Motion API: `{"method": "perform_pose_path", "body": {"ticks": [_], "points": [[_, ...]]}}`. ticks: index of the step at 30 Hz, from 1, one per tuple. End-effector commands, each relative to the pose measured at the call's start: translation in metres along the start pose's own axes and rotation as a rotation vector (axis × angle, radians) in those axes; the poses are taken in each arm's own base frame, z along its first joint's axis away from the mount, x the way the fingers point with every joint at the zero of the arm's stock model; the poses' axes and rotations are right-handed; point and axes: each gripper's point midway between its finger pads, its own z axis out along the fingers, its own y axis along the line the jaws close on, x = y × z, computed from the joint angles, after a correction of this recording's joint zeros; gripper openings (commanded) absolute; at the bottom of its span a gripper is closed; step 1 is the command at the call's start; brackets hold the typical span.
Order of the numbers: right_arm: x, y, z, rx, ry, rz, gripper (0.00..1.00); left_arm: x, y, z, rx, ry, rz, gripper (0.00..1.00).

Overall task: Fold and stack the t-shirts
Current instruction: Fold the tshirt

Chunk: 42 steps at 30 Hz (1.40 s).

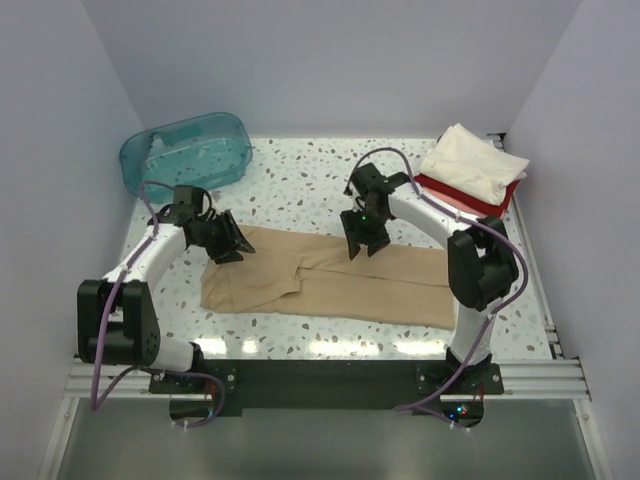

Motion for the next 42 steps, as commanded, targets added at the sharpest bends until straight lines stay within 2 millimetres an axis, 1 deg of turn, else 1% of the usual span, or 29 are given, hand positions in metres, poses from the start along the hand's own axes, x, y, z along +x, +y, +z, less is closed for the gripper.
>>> {"method": "perform_pose_path", "body": {"ticks": [1,3,4,6,7,9,15,19,20,21,22,23,25,26,27,28,29,30,31,32,33,34,35,36,37,38,39,40,42], "points": [[-0.017,-0.028,0.002,0.035,-0.061,0.039,0.56,-0.031,-0.031,0.016,0.103,-0.047,0.045,0.48],[-0.016,-0.043,0.012,0.061,-0.044,0.060,0.56,-0.034,-0.041,0.027,0.143,-0.036,0.055,0.48],[-0.017,-0.052,0.015,0.071,-0.045,0.075,0.56,-0.032,-0.039,0.037,0.143,-0.007,0.044,0.48],[-0.011,-0.064,0.025,0.087,-0.016,0.099,0.56,-0.038,-0.039,0.047,0.143,-0.003,0.052,0.48],[-0.011,-0.072,0.028,0.090,-0.019,0.118,0.56,-0.036,-0.031,0.059,0.122,0.026,0.045,0.48],[-0.001,-0.080,0.035,0.098,0.005,0.134,0.56,-0.038,-0.029,0.068,0.113,0.046,0.059,0.48],[0.025,-0.100,0.048,0.141,0.059,0.178,0.56,-0.033,-0.008,0.104,0.030,0.135,0.097,0.48],[0.044,-0.110,0.050,0.180,0.097,0.212,0.56,-0.035,-0.009,0.120,-0.009,0.169,0.141,0.48],[0.046,-0.112,0.049,0.188,0.100,0.220,0.56,-0.042,-0.016,0.123,-0.003,0.163,0.161,0.49],[0.048,-0.114,0.049,0.194,0.103,0.234,0.56,-0.040,-0.013,0.132,-0.015,0.188,0.168,0.49],[0.053,-0.116,0.048,0.203,0.116,0.240,0.56,-0.035,-0.016,0.137,-0.020,0.211,0.181,0.49],[0.054,-0.119,0.046,0.217,0.113,0.245,0.56,-0.045,-0.027,0.140,-0.008,0.196,0.202,0.49],[0.058,-0.122,0.041,0.235,0.124,0.259,0.56,-0.040,-0.029,0.154,-0.021,0.235,0.219,0.49],[0.058,-0.123,0.039,0.243,0.127,0.263,0.56,-0.051,-0.042,0.158,-0.004,0.216,0.241,0.49],[0.058,-0.123,0.036,0.244,0.126,0.275,0.56,-0.050,-0.039,0.168,-0.014,0.238,0.239,0.49],[0.059,-0.126,0.032,0.263,0.130,0.279,0.56,-0.049,-0.043,0.173,-0.013,0.250,0.242,0.49],[0.060,-0.126,0.031,0.268,0.135,0.286,0.56,-0.060,-0.054,0.177,0.005,0.231,0.256,0.49],[0.062,-0.128,0.028,0.280,0.146,0.295,0.56,-0.059,-0.049,0.189,-0.003,0.253,0.247,0.49],[0.059,-0.128,0.025,0.284,0.142,0.297,0.56,-0.061,-0.053,0.193,0.004,0.260,0.245,0.49],[0.058,-0.128,0.023,0.287,0.142,0.300,0.56,-0.074,-0.065,0.196,0.028,0.235,0.262,0.49],[0.060,-0.128,0.022,0.292,0.156,0.307,0.56,-0.074,-0.061,0.208,0.023,0.251,0.246,0.49],[0.057,-0.128,0.020,0.291,0.150,0.311,0.56,-0.077,-0.064,0.212,0.029,0.251,0.247,0.49],[0.056,-0.126,0.018,0.290,0.150,0.313,0.56,-0.088,-0.072,0.221,0.047,0.235,0.251,0.49],[0.054,-0.125,0.016,0.286,0.148,0.318,0.56,-0.091,-0.079,0.224,0.069,0.233,0.255,0.49],[0.052,-0.124,0.014,0.283,0.144,0.319,0.56,-0.104,-0.094,0.225,0.107,0.205,0.273,0.49],[0.050,-0.123,0.012,0.283,0.140,0.324,0.56,-0.105,-0.096,0.234,0.124,0.209,0.272,0.49],[0.047,-0.124,0.007,0.288,0.136,0.327,0.56,-0.107,-0.105,0.233,0.161,0.209,0.277,0.49],[0.044,-0.123,0.003,0.287,0.124,0.325,0.56,-0.117,-0.122,0.232,0.202,0.180,0.299,0.48],[0.037,-0.121,-0.006,0.286,0.104,0.317,0.57,-0.121,-0.139,0.228,0.253,0.170,0.314,0.47]]}}
